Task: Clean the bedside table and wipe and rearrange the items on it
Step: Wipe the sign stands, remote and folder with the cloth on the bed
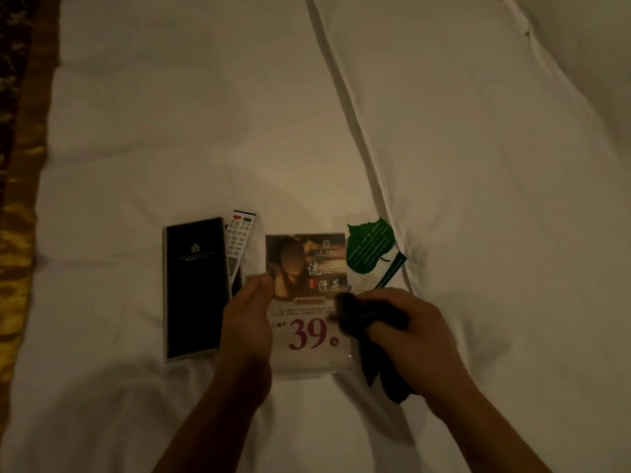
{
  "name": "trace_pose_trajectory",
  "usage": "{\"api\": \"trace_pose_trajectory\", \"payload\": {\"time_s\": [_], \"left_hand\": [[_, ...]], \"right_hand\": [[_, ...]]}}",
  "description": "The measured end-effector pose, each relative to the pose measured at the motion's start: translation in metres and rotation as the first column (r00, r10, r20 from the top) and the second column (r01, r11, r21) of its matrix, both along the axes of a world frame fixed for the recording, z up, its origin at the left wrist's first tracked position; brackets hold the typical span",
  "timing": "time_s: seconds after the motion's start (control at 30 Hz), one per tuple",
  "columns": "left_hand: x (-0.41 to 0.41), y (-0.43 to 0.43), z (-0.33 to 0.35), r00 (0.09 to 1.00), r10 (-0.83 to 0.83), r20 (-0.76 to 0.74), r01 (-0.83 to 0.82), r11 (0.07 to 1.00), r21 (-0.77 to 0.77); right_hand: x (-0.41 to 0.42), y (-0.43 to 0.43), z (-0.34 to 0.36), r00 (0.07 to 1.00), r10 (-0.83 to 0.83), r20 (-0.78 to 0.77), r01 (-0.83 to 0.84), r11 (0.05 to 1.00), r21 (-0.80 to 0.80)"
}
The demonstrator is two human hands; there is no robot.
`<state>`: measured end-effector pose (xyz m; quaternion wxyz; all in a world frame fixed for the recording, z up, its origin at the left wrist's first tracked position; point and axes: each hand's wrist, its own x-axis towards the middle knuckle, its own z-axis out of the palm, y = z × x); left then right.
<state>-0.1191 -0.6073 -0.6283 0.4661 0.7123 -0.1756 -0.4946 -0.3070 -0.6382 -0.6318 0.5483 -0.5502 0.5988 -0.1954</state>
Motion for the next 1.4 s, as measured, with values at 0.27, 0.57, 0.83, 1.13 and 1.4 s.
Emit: {"api": "trace_pose_trajectory", "payload": {"time_s": [0.27, 0.57, 0.83, 1.13, 1.4], "left_hand": [[-0.018, -0.010, -0.010, 0.901, -0.386, 0.201, 0.387, 0.921, 0.032], [-0.017, 0.014, -0.008, 0.735, -0.526, -0.429, 0.514, 0.844, -0.154], [-0.024, 0.004, -0.006, 0.747, -0.259, -0.613, 0.211, 0.966, -0.150], [-0.011, -0.031, 0.000, 0.832, -0.256, -0.492, 0.170, 0.962, -0.212], [-0.008, -0.020, -0.006, 0.857, -0.273, -0.438, 0.172, 0.951, -0.257]], "right_hand": [[0.022, 0.022, 0.008, 0.923, -0.089, 0.375, -0.010, 0.967, 0.254], [0.037, -0.003, 0.017, 0.912, -0.305, 0.274, 0.334, 0.941, -0.064], [0.040, -0.007, 0.012, 0.993, -0.110, 0.045, 0.118, 0.951, -0.286], [0.038, 0.020, 0.011, 0.993, 0.105, -0.048, -0.114, 0.957, -0.266], [0.027, 0.003, -0.002, 0.846, 0.284, -0.452, -0.423, 0.873, -0.244]]}}
